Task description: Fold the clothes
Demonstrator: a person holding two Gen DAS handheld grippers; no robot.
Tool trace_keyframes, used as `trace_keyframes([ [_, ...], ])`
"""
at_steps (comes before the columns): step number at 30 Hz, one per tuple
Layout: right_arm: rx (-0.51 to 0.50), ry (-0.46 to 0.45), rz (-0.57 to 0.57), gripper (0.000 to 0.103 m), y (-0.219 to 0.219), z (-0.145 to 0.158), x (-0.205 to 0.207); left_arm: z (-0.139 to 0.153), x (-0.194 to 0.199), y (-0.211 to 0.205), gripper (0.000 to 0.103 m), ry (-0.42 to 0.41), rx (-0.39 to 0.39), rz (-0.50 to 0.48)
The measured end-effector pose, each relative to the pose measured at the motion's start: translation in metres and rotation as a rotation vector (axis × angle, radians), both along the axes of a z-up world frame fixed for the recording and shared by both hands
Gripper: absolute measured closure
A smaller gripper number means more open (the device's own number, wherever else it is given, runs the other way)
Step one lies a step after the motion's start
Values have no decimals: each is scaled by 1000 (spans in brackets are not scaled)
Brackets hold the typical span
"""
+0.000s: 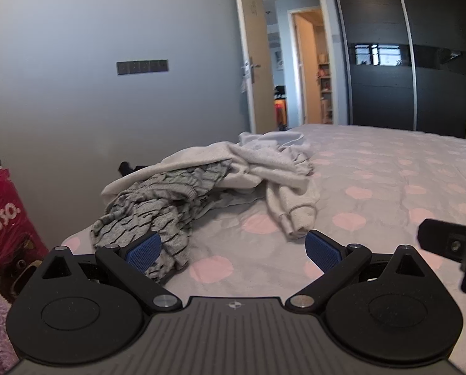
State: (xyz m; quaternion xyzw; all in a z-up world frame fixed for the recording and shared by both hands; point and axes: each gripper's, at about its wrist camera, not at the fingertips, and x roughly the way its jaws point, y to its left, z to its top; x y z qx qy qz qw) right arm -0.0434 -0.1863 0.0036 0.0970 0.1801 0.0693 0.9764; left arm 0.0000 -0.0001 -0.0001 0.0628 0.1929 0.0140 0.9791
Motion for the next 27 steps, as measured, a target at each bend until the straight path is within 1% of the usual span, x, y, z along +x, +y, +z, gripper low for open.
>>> trace_keyframes([
  [7,13,8,12,1,-10,-2,1,0,0,-1,3,9,-14,-6],
  [8,4,29,11,1,-9,-3,9,-1,0,-1,3,10,-16,-7],
  [12,-25,17,4,1,1,-5,4,-1,0,-2,3,15,-24,-11],
  [27,-45,41,14,1,2,-9,7,0,-1,0,3,22,-42,-2],
])
